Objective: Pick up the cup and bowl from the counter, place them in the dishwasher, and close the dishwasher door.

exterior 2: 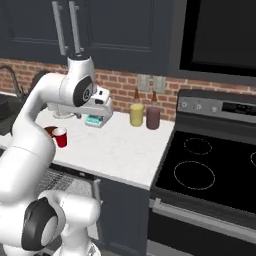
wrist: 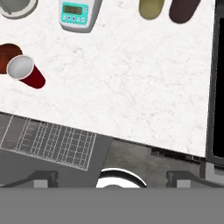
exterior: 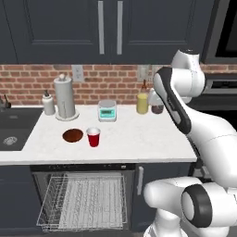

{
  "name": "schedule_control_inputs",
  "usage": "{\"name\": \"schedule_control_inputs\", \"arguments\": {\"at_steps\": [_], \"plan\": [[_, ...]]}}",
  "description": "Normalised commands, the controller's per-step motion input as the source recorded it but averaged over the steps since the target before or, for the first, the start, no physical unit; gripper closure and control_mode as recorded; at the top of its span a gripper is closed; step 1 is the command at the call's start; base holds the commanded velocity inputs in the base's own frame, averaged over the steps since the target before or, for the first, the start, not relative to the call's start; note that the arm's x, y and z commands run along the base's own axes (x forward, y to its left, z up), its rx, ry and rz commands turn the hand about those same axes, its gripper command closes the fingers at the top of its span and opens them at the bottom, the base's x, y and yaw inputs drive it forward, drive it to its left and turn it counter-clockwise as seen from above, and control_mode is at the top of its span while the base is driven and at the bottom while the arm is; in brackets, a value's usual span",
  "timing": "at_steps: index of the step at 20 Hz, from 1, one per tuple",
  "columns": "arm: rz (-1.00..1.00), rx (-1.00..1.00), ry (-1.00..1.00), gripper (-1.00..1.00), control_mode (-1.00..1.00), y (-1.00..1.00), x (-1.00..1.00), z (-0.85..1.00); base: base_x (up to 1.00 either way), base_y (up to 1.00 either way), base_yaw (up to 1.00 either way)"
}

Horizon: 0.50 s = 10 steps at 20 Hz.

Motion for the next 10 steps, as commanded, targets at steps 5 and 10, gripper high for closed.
{"name": "schedule_control_inputs", "arguments": {"at_steps": [5,10], "plan": [[0.0,0.0,0.0,-1.0,1.0,0.0,0.0,0.0,0.0,-0.12,0.66],[0.0,0.0,0.0,-1.0,1.0,0.0,0.0,0.0,0.0,-0.17,0.66]]}}
